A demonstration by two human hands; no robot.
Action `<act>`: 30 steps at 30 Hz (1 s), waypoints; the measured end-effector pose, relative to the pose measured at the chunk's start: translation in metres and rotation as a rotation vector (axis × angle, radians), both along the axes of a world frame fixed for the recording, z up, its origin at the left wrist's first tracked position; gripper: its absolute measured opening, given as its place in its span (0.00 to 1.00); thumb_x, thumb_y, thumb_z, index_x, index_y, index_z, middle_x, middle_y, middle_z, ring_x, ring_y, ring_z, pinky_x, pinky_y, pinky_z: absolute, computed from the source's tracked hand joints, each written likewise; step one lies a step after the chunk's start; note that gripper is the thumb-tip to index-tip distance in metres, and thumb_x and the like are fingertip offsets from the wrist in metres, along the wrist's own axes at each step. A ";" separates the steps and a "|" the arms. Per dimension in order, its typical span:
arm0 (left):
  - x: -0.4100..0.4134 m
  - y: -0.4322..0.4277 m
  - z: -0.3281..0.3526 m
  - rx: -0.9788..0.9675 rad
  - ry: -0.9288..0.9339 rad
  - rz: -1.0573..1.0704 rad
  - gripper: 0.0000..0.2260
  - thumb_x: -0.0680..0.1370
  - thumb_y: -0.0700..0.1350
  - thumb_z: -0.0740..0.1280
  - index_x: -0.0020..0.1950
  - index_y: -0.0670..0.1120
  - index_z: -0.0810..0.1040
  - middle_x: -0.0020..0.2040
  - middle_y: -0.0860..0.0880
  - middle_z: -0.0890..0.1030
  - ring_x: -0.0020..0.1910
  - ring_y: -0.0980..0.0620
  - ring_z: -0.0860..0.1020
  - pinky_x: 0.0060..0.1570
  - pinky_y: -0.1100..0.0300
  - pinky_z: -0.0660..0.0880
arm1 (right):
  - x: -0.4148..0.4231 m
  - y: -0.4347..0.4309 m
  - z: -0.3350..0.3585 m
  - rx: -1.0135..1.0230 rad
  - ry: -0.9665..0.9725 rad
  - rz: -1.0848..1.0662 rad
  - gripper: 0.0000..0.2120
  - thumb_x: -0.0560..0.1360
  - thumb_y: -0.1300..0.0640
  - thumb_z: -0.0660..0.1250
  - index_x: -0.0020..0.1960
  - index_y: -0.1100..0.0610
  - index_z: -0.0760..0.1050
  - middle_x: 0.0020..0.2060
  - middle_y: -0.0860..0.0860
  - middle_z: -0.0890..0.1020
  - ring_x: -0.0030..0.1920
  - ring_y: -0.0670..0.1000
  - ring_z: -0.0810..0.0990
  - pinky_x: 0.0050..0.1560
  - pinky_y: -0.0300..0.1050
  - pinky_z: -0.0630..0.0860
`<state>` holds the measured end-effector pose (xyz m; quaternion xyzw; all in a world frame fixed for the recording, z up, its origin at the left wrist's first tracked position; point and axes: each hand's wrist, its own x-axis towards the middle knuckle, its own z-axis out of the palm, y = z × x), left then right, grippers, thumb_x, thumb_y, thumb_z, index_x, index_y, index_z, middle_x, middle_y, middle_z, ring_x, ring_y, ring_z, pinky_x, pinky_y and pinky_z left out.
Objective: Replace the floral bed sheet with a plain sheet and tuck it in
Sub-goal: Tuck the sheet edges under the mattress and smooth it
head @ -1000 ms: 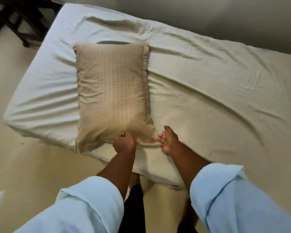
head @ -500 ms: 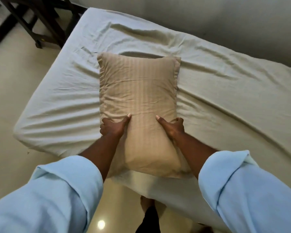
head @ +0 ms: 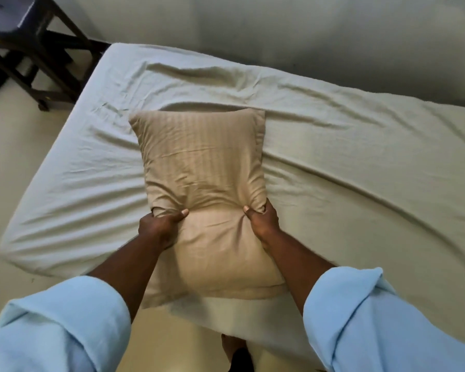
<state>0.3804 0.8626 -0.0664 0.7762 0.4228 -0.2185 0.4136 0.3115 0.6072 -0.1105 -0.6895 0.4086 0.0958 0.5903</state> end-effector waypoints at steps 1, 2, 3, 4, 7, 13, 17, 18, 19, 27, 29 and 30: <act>-0.006 -0.013 0.004 0.013 -0.022 -0.021 0.57 0.38 0.72 0.80 0.61 0.46 0.78 0.55 0.45 0.82 0.53 0.41 0.81 0.57 0.44 0.80 | -0.006 -0.012 0.007 -0.007 -0.005 -0.024 0.31 0.73 0.48 0.76 0.74 0.51 0.72 0.67 0.53 0.80 0.66 0.57 0.78 0.68 0.53 0.74; -0.012 -0.025 0.012 0.022 -0.045 -0.041 0.56 0.40 0.73 0.79 0.63 0.47 0.78 0.57 0.45 0.82 0.55 0.41 0.80 0.59 0.44 0.78 | -0.011 -0.023 0.012 -0.010 -0.009 -0.046 0.30 0.73 0.48 0.75 0.74 0.50 0.72 0.66 0.53 0.80 0.66 0.58 0.78 0.68 0.53 0.74; -0.019 -0.040 0.020 0.029 -0.074 -0.063 0.56 0.43 0.74 0.78 0.65 0.48 0.77 0.59 0.45 0.82 0.57 0.40 0.80 0.61 0.44 0.77 | -0.017 -0.036 0.020 -0.014 -0.012 -0.068 0.30 0.73 0.48 0.75 0.73 0.50 0.73 0.66 0.53 0.80 0.66 0.58 0.78 0.68 0.53 0.74; -0.029 -0.064 0.029 0.018 -0.102 -0.082 0.56 0.45 0.74 0.78 0.68 0.48 0.77 0.60 0.45 0.82 0.58 0.40 0.79 0.62 0.44 0.76 | -0.027 -0.059 0.030 -0.023 -0.013 -0.088 0.30 0.73 0.48 0.75 0.73 0.50 0.73 0.66 0.53 0.80 0.66 0.58 0.78 0.68 0.53 0.74; -0.056 -0.131 0.042 -0.063 -0.165 -0.140 0.57 0.47 0.74 0.78 0.71 0.48 0.74 0.64 0.45 0.80 0.61 0.42 0.79 0.64 0.44 0.75 | -0.062 -0.127 0.050 -0.052 -0.020 -0.136 0.29 0.74 0.49 0.74 0.74 0.51 0.72 0.67 0.54 0.79 0.66 0.59 0.78 0.68 0.52 0.73; -0.135 -0.304 0.056 -0.171 -0.252 -0.288 0.39 0.60 0.63 0.82 0.66 0.49 0.77 0.62 0.46 0.82 0.60 0.42 0.79 0.64 0.47 0.75 | -0.167 -0.285 0.073 -0.144 0.019 -0.261 0.28 0.76 0.51 0.73 0.74 0.52 0.72 0.68 0.55 0.78 0.67 0.61 0.77 0.68 0.51 0.73; -0.192 -0.427 0.042 -0.241 -0.221 -0.368 0.39 0.56 0.69 0.79 0.61 0.49 0.80 0.57 0.48 0.83 0.57 0.42 0.80 0.62 0.44 0.77 | -0.249 -0.399 0.081 -0.217 0.044 -0.347 0.26 0.78 0.55 0.71 0.75 0.55 0.70 0.71 0.57 0.76 0.70 0.61 0.74 0.68 0.49 0.70; -0.205 -0.451 0.037 -0.256 -0.207 -0.391 0.41 0.55 0.70 0.78 0.61 0.48 0.80 0.57 0.48 0.84 0.56 0.43 0.81 0.62 0.44 0.77 | -0.267 -0.422 0.082 -0.225 0.051 -0.357 0.26 0.79 0.55 0.70 0.76 0.55 0.69 0.72 0.56 0.75 0.70 0.60 0.74 0.69 0.48 0.69; -0.222 -0.486 0.030 -0.274 -0.196 -0.417 0.42 0.54 0.71 0.77 0.61 0.48 0.80 0.57 0.48 0.84 0.56 0.43 0.81 0.61 0.44 0.78 | -0.291 -0.454 0.085 -0.239 0.063 -0.375 0.27 0.79 0.54 0.69 0.77 0.54 0.69 0.72 0.56 0.74 0.71 0.60 0.73 0.70 0.48 0.68; -0.304 -0.682 0.023 -0.417 -0.155 -0.538 0.43 0.58 0.68 0.78 0.68 0.49 0.77 0.64 0.47 0.80 0.63 0.42 0.78 0.66 0.45 0.75 | -0.404 -0.633 0.098 -0.357 0.078 -0.405 0.33 0.72 0.44 0.59 0.77 0.50 0.69 0.72 0.53 0.76 0.70 0.58 0.74 0.72 0.55 0.71; -0.310 -0.720 0.016 -0.454 -0.126 -0.567 0.44 0.57 0.69 0.78 0.67 0.49 0.77 0.63 0.48 0.81 0.62 0.43 0.79 0.65 0.45 0.76 | -0.416 -0.671 0.099 -0.397 0.090 -0.388 0.33 0.73 0.43 0.58 0.77 0.49 0.68 0.71 0.53 0.76 0.70 0.58 0.74 0.72 0.57 0.71; -0.315 -0.745 0.009 -0.462 -0.130 -0.585 0.45 0.56 0.70 0.78 0.68 0.50 0.77 0.63 0.49 0.81 0.61 0.44 0.79 0.64 0.45 0.76 | -0.423 -0.695 0.099 -0.416 0.087 -0.372 0.33 0.74 0.43 0.58 0.78 0.49 0.67 0.72 0.52 0.75 0.71 0.57 0.73 0.73 0.57 0.70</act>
